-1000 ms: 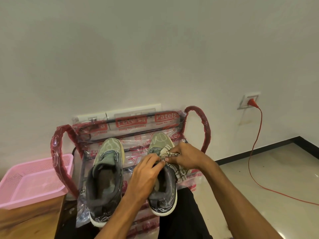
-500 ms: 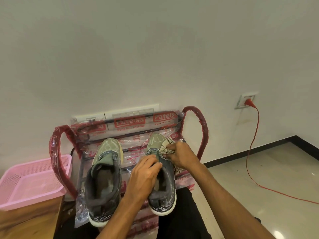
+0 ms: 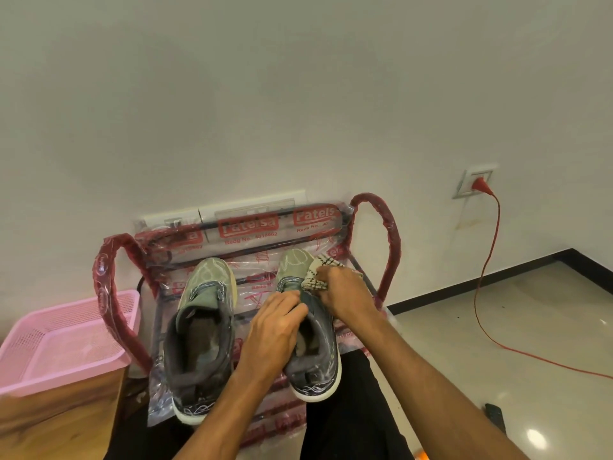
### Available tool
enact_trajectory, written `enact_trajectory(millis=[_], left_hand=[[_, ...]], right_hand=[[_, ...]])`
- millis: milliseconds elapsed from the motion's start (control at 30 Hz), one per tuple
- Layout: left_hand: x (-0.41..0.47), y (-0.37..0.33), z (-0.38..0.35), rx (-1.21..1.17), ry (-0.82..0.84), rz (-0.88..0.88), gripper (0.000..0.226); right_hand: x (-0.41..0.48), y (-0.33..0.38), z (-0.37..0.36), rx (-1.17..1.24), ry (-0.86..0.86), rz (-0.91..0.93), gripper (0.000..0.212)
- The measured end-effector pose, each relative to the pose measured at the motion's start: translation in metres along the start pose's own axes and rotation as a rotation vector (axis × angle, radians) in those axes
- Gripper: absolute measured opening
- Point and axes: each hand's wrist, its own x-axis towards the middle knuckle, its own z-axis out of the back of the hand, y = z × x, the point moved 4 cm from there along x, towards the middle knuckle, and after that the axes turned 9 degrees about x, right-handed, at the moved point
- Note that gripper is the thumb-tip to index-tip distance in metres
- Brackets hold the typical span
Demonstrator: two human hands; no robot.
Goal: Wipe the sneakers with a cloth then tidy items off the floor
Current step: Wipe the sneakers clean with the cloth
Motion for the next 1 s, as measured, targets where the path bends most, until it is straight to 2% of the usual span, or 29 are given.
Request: enact_trajectory(millis=[133,333,600,700,833,1000], left_hand=[[0.006,-0.005,0.004,0.016,0.062,0.007,0.028],[0.016,-0.017,0.004,0.108,0.204,0.047,0.040],[0.022,-0.033,0.006,0.317,0.308,0.078,0.038],[0.021,-0.040,0.009,0.329,0.299,0.079,0.034],[0.014,-0.044,0.004,0.289,0.215,0.026,0.049],[0.010,-0.050,0.004,0.235,0.110,0.000,0.052]], right_hand=[[0.001,-0.003,0.003,-0.010,0.024,-0.058,0.026],[-0.008,-0.014,0.012,0.162,0.097,-0.130,0.012],[-0.010,-0.017,0.015,0.191,0.111,-0.166,0.016],[-0.009,-0.020,0.020,0.217,0.119,-0.162,0.021],[-0.010,-0.028,0.030,0.303,0.001,-0.171,0.028],[-0.017,-0.014,0.041,0.290,-0.163,0.006,0.020]])
